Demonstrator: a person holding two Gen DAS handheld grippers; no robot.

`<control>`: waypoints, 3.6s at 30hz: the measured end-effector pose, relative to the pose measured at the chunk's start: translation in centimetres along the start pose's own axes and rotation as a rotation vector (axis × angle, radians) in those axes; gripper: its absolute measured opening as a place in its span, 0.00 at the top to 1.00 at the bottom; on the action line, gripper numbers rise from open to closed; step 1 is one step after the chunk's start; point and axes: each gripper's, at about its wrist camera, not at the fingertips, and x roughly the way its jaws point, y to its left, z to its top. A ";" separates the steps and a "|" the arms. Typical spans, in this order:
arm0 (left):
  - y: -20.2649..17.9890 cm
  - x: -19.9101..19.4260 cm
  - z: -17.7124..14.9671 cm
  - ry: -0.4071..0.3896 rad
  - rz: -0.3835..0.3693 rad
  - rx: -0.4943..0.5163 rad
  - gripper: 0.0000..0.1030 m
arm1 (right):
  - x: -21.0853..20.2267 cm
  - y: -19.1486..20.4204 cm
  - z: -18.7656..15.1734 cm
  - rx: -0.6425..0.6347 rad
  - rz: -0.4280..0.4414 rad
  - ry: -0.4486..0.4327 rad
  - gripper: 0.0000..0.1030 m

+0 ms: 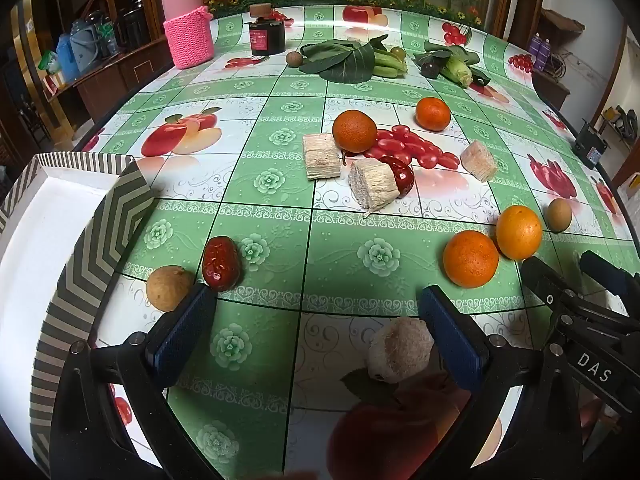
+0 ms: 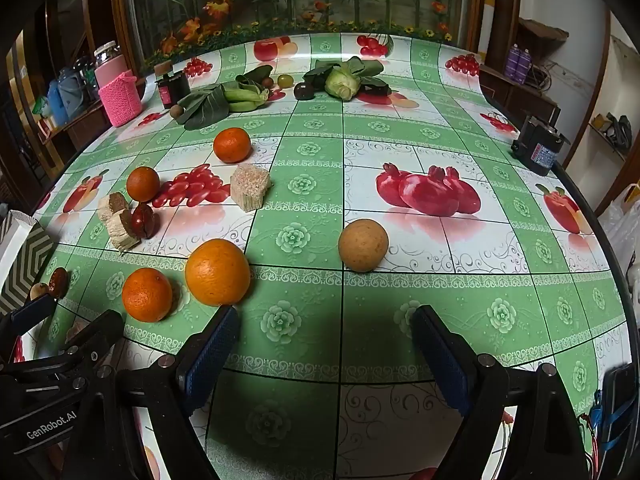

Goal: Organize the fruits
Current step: 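Move both grippers toward the loose fruits on the tablecloth, then grasp a brown round fruit with the left gripper while the right gripper grasps an orange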

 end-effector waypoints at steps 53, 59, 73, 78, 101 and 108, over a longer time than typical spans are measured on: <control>6.2 -8.1 -2.9 -0.137 -0.117 0.049 0.03 | -6.7 2.0 -2.6 -0.076 0.273 -0.104 0.46; 4.0 -7.3 -2.8 -0.109 -0.151 0.111 0.03 | -6.0 1.9 -2.3 -0.068 0.264 -0.088 0.46; 0.5 -4.6 -2.1 -0.057 -0.155 0.182 0.03 | -1.5 1.8 0.9 -0.133 0.224 -0.008 0.58; -0.1 -3.8 -1.7 -0.009 -0.184 0.181 0.10 | -0.6 1.9 1.8 -0.130 0.279 0.001 0.64; 3.1 -5.6 -1.5 -0.001 -0.204 0.113 0.74 | -5.1 2.6 0.4 -0.100 0.346 -0.072 0.68; 5.4 -8.2 -1.3 -0.035 -0.177 0.091 0.74 | -6.9 6.1 0.5 -0.155 0.404 -0.100 0.68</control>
